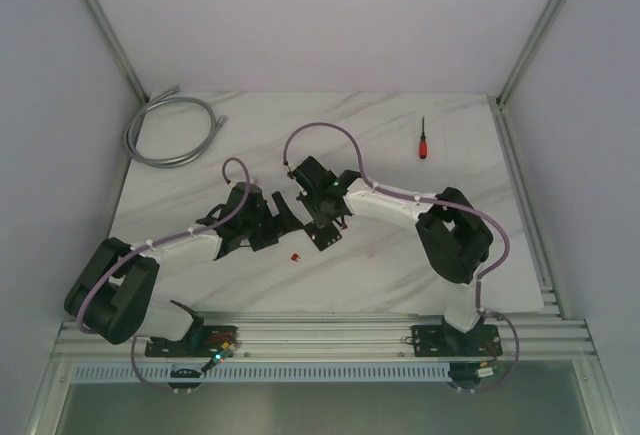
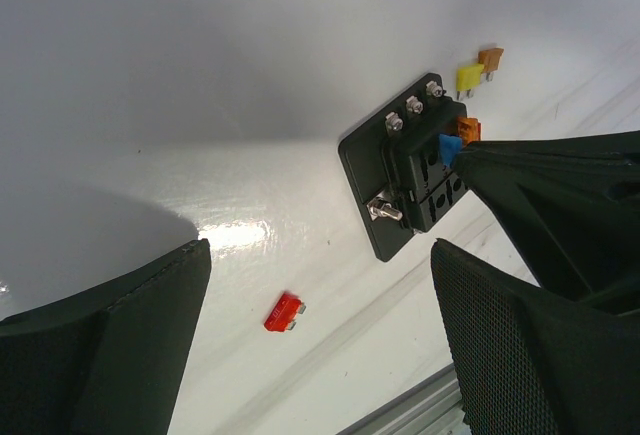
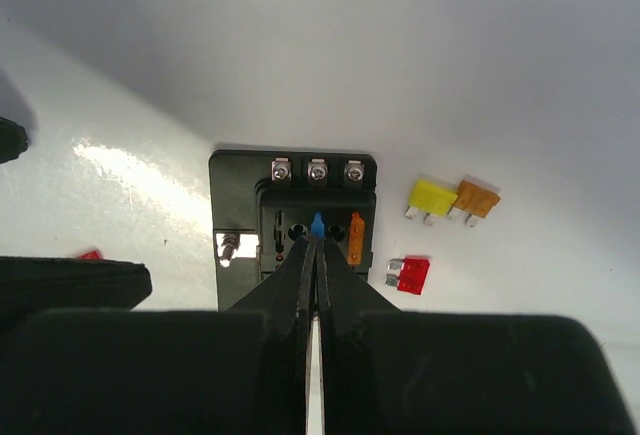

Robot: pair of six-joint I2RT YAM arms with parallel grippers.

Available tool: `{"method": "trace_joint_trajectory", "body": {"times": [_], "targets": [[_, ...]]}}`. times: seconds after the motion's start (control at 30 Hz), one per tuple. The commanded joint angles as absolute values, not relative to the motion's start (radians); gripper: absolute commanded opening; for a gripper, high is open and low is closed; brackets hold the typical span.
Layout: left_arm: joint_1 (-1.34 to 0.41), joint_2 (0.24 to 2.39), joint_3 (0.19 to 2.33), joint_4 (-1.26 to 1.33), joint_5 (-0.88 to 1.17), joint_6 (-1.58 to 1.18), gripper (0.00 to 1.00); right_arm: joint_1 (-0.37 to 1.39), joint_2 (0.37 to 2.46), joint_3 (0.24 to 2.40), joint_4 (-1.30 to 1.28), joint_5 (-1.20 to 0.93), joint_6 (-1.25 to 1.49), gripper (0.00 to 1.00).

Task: Snap on the fuse box
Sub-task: Install the fuse at the fuse box base.

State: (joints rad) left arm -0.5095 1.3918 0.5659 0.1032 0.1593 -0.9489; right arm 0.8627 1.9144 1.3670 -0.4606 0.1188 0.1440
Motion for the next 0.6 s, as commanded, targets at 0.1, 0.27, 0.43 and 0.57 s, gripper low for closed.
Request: {"method": "trace_joint_trajectory", "body": {"times": [0.1,0.27,0.43,0.57], "targets": [[-0.503,1.380,0.565,0.081,0.153,-0.940,1.00,0.879,2.060,1.343,-0.568,0.078,0.153,0.00],[-0.503,1.376,0.559,0.078,0.149,-0.940,1.00,0.856,2.118,1.328,-0.597,0.084,0.181,0.00],[-0.503,1.372,0.557,0.077,0.147,-0.939,1.00,0.852,2.188,1.350,-0.620,0.077,0.182,0.00],[-0.503,1.361,0.555,0.071,0.146,-0.935,1.00,0.852,2.243,1.366,-0.652,0.105,0.199,0.00]]}}
